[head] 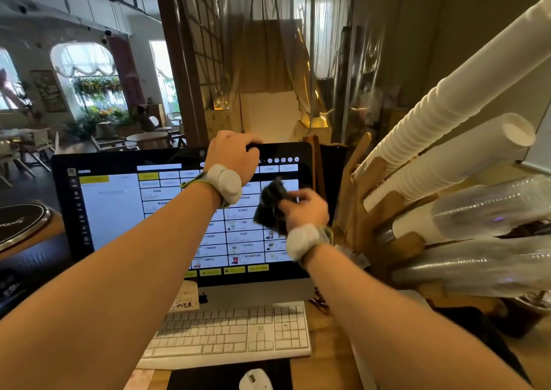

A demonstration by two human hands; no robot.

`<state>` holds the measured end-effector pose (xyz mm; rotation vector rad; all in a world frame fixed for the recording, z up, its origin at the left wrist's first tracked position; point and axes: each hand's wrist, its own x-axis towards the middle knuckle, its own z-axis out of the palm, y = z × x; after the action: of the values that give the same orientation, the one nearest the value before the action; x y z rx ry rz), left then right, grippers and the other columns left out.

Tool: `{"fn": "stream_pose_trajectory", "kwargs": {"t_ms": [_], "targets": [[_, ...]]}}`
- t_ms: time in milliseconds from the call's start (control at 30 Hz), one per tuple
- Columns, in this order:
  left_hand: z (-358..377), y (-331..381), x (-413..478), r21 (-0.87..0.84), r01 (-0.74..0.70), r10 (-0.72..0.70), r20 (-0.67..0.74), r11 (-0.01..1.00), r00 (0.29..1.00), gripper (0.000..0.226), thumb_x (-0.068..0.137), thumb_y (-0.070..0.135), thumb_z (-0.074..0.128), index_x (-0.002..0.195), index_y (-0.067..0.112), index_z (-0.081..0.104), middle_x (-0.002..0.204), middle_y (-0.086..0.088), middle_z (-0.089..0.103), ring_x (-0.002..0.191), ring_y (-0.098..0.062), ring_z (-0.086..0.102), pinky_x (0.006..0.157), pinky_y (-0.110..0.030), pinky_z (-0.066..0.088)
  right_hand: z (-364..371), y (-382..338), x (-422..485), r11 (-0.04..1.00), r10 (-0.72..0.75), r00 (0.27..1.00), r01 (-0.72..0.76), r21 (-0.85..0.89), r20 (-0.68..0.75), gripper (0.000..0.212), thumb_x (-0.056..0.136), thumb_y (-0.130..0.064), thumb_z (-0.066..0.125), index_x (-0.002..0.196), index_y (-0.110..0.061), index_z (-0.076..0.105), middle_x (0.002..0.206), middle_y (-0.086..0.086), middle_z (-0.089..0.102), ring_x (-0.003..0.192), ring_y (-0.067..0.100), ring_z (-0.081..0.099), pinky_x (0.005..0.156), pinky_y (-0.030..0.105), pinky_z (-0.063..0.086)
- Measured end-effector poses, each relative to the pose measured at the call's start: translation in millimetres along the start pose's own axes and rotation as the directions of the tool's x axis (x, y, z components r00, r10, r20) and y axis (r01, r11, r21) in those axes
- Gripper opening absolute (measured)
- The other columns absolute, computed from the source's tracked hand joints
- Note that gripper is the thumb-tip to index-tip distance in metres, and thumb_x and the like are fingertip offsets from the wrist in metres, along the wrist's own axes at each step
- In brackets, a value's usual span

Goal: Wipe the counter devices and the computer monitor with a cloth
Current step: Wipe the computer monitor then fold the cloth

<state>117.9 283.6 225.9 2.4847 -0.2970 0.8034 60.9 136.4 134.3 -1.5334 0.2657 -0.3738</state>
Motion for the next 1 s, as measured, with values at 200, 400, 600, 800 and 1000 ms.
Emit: {"fn": "stream_pose_trajectory", "kwargs": {"t_ms": [200,400,600,800,1000], "targets": [[3,12,4,0.018,-0.041,0.041,-0.009,0.999,0.999,0.045,0.082,0.031,0.039,0.114,0.034,0.071,0.106,0.001,0.070,0.111,-0.024,0.055,0.098,-0.043,0.049,-15,-93,45,0.980,-0.194,0.979,0.190,-0.064,-0.057,0.017,0.078,-0.012,0.076,0.086,-0.025,0.070,0.087,-0.005,0.071,0.084,0.012,0.067,0.075,0.026,0.056],[15,16,-6,0.026,-0.099,0.101,-0.075,0.995,0.992,0.045,0.079,0.027,0.043,0.115,0.027,0.070,0.116,0.004,0.067,0.118,-0.024,0.051,0.100,-0.043,0.046,-26,-24,26,0.967,-0.215,0.973,0.201,-0.155,-0.080,0.010,0.077,-0.013,0.076,0.080,-0.018,0.068,0.080,-0.004,0.068,0.071,0.009,0.061,0.054,0.017,0.044],[35,22,-48,-0.074,-0.248,0.221,-0.259,0.966,0.940,0.031,0.078,0.011,0.049,0.103,0.019,0.067,0.108,0.003,0.063,0.103,-0.019,0.052,0.088,-0.032,0.047,-37,65,8,0.977,-0.091,0.995,0.081,-0.197,-0.043,0.017,0.074,-0.019,0.077,0.071,-0.025,0.061,0.076,0.000,0.071,0.072,0.018,0.068,0.063,0.031,0.060],[60,2,-111,-0.343,0.032,0.011,0.124,0.939,0.992,0.018,0.090,0.015,0.050,0.084,0.018,0.066,0.066,-0.009,0.065,0.058,-0.030,0.060,0.050,-0.041,0.053,-44,121,-8,0.971,-0.018,0.999,0.010,-0.237,-0.033,0.026,0.073,-0.016,0.078,0.067,-0.028,0.056,0.084,0.010,0.070,0.074,0.024,0.069,0.065,0.037,0.060],[77,-37,-164,-0.239,0.279,-0.197,0.316,0.930,0.928,0.024,0.095,0.017,0.053,0.076,0.008,0.065,0.060,-0.010,0.063,0.046,-0.022,0.057,0.053,-0.040,0.057,-29,146,-36,0.968,0.078,0.992,-0.100,-0.229,-0.101,0.015,0.074,-0.014,0.080,0.077,-0.015,0.065,0.077,0.000,0.068,0.065,0.012,0.061,0.057,0.024,0.051]]}}
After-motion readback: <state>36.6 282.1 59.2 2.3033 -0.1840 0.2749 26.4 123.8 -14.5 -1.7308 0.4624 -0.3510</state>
